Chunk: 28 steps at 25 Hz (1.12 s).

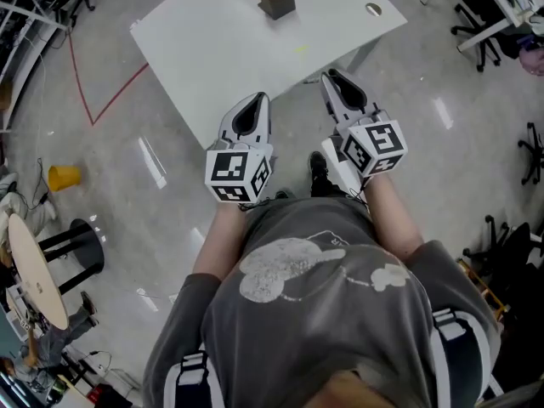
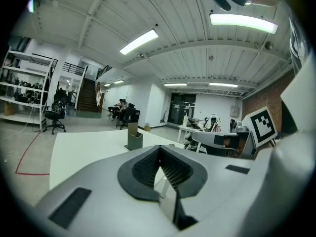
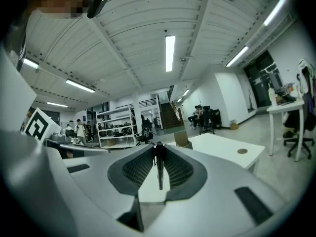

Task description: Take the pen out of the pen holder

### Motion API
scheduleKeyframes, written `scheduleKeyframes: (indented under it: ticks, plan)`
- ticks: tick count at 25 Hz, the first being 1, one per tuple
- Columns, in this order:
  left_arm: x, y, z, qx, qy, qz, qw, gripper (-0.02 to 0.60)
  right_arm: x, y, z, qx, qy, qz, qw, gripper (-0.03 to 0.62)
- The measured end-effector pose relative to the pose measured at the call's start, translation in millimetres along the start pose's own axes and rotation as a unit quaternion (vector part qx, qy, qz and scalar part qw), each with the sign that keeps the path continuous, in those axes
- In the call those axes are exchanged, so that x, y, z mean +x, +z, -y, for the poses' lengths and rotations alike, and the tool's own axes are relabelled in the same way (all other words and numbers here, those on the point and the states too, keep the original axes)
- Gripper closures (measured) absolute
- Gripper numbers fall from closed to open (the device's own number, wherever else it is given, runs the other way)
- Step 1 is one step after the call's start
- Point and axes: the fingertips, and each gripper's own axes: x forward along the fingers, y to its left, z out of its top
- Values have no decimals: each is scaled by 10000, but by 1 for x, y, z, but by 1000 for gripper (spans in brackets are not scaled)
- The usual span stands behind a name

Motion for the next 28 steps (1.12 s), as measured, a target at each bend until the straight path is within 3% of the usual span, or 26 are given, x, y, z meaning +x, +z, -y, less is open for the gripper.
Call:
scheduleKeyframes:
  ticks: [11, 28]
  plan:
    - [-42, -1, 9, -10, -438, 102, 9990, 574, -44, -10, -38, -81, -453, 23, 9989, 520]
    - [-90, -17, 8, -66, -605, 95, 9981, 574, -75, -29, -76, -198, -806, -46, 9965, 522]
